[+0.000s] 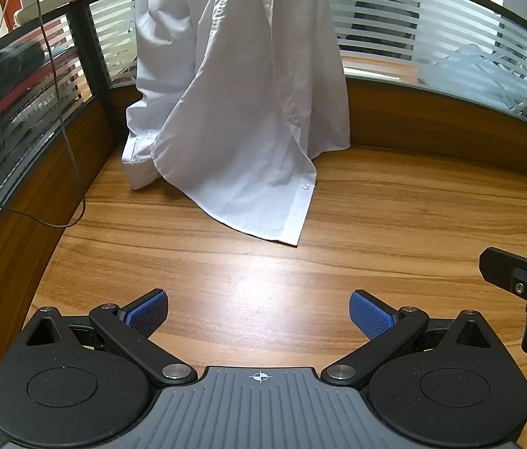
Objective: Fold clothes
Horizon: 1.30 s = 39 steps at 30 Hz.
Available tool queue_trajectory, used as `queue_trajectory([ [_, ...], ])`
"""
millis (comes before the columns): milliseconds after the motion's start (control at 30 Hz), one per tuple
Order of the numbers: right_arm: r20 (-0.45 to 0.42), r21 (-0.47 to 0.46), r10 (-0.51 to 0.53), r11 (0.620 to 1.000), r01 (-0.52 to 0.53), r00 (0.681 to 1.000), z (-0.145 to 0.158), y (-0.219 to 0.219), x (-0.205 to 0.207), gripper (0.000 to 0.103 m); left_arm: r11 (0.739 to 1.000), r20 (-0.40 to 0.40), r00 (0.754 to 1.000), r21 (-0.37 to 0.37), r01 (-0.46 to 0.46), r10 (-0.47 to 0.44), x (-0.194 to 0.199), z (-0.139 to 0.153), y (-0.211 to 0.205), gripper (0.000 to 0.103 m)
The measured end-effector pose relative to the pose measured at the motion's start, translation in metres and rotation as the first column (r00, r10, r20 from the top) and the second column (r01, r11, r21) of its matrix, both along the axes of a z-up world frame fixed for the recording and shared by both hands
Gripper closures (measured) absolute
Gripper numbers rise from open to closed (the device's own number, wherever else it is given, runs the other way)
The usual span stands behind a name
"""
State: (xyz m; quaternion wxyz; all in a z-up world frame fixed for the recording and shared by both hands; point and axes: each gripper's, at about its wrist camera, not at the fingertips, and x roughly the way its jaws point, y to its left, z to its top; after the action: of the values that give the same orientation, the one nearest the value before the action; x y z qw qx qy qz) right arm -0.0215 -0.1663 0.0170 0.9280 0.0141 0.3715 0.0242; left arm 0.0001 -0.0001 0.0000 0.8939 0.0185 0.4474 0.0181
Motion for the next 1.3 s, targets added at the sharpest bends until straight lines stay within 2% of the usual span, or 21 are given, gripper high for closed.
queue_trajectory([
  [200, 0.000, -0.009, -0.006, 1.000, 0.006, 1.000, 0.0012, -0.0004, 0.0010, 0.001, 1.000, 0.002, 1.000, 0.012, 0.016, -0.016, 0.0056, 0.0009, -0.0025, 0.000],
  [367, -0.001, -0.007, -0.017, 1.000, 0.017, 1.000, 0.0017, 0.0003, -0.0003, 0.001, 0.999, 0.038, 0.999, 0.014, 0.030, -0.031, 0.0001, -0.0017, -0.0053, 0.000],
  [733, -0.003, -0.006, -0.022, 1.000, 0.022, 1.000, 0.0011, -0.0015, 0.0009, 0.001, 0.999, 0.029, 0.999, 0.009, 0.043, -0.043, 0.0006, -0.0010, -0.0076, 0.000],
  [833, -0.001, -0.007, -0.019, 1.000, 0.019, 1.000, 0.0014, -0.0026, 0.0004, 0.001, 0.999, 0.033, 0.998, -0.011, 0.047, -0.047, 0.0014, -0.0012, -0.0065, 0.000],
  [1300, -0.001, -0.015, -0.018, 1.000, 0.018, 1.000, 0.0020, -0.0018, 0.0013, 0.001, 0.999, 0.016, 0.999, 0.002, 0.040, -0.040, 0.0024, -0.0011, -0.0081, 0.000],
])
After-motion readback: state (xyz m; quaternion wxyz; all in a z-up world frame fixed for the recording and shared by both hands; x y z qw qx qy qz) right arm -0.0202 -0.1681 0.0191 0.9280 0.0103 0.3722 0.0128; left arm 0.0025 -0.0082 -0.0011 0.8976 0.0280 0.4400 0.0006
